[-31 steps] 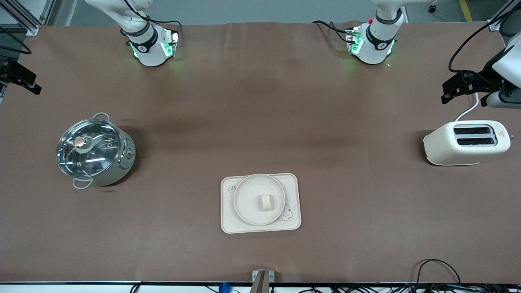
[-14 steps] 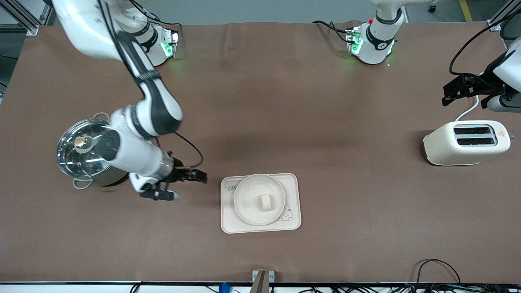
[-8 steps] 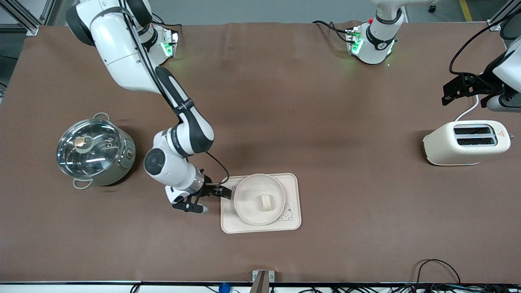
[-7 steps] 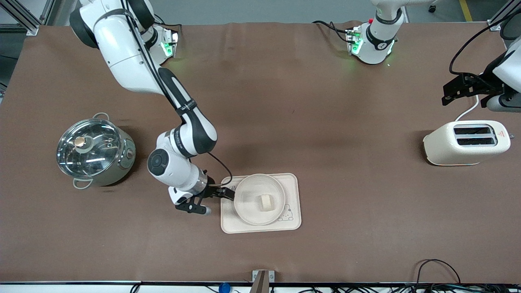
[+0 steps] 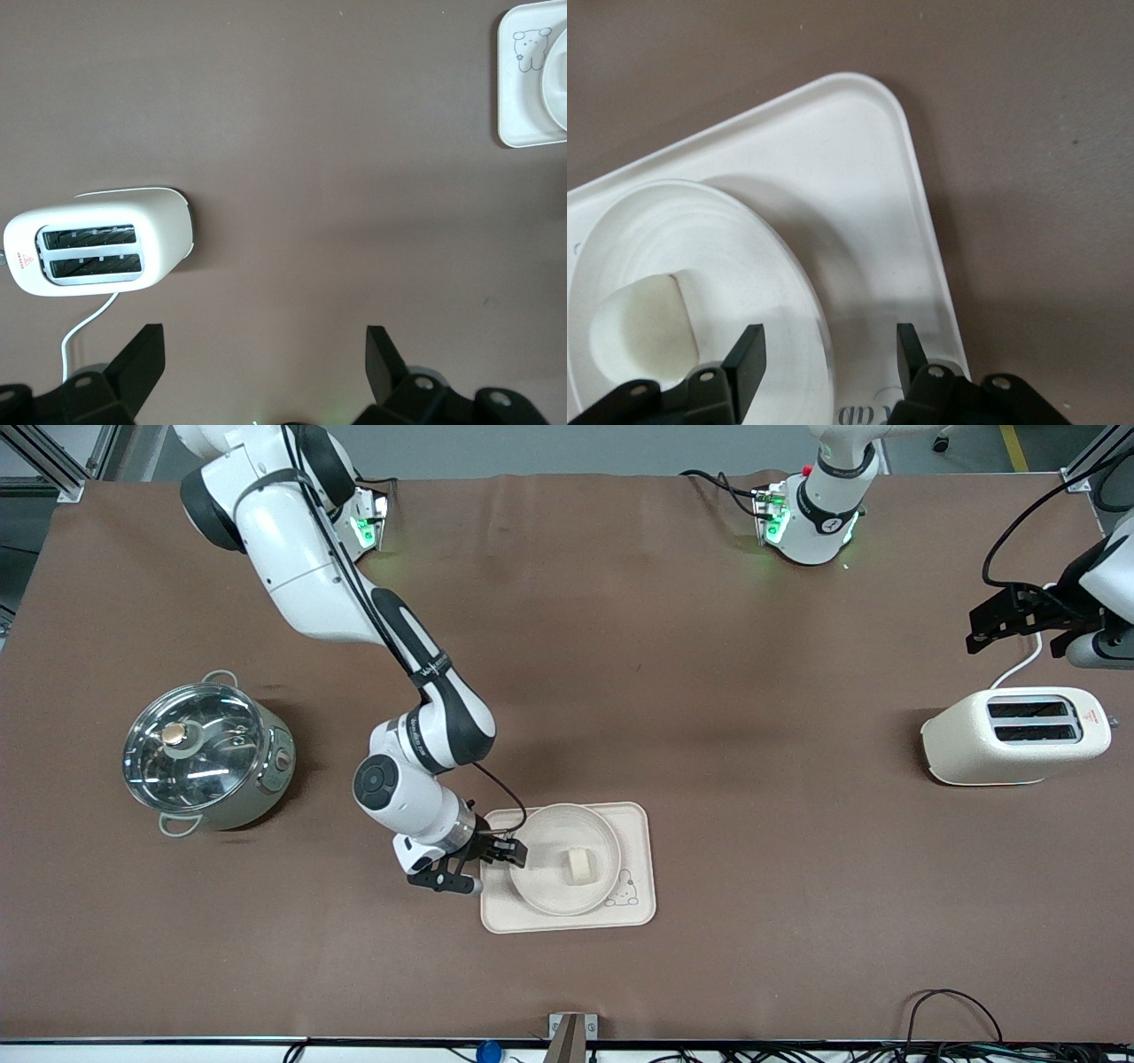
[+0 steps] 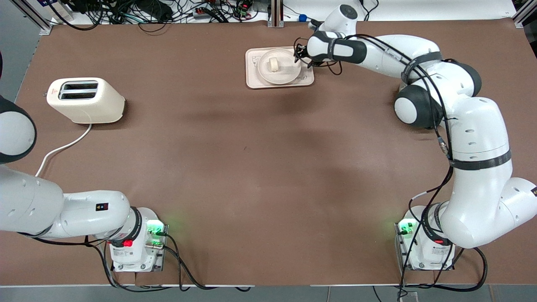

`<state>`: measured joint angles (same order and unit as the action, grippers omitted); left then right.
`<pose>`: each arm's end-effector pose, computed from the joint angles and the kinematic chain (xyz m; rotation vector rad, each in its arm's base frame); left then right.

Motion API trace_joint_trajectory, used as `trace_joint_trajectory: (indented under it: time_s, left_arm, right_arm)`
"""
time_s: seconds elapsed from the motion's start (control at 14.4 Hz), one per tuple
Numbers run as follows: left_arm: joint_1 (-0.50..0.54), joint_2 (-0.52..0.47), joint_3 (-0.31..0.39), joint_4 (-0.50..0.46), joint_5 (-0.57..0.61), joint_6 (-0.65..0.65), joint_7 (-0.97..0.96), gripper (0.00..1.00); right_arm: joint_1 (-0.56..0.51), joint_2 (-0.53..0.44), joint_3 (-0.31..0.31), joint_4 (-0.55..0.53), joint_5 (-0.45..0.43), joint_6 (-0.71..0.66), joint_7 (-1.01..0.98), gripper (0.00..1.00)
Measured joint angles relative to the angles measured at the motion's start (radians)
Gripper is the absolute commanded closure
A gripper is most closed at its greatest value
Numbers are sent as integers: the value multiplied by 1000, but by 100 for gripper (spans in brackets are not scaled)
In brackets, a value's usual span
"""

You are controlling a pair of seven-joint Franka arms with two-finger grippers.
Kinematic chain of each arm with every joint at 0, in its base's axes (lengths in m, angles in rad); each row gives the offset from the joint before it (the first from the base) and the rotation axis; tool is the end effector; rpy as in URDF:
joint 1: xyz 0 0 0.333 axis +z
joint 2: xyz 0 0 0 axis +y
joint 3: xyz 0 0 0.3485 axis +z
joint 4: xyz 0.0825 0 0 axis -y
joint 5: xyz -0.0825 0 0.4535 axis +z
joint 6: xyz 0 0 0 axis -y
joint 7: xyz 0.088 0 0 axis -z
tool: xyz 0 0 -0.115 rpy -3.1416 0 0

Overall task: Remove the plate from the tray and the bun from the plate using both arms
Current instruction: 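Close the right gripper on the plate rim, then lift the plate off the tray and set it beyond the tray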

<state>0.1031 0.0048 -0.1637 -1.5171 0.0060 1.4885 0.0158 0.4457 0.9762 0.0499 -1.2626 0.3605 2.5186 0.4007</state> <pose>0.6161 -0.0364 0.6678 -3.1330 0.1191 0.0521 0.7612 0.3966 0.1579 -2.7455 0.2725 -0.1720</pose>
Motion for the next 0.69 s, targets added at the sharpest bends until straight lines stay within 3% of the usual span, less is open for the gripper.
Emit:
trace_joint_trajectory:
  time_s: [0.21,0.69]
  left_arm:
    - [2,0,0,0,0,-1,0,0]
    - [2,0,0,0,0,-1,0,0]
  right_arm:
    - [18,14,-1,13,0,7,-4,99]
    - [16,16,-6,16,14,17,-44,100]
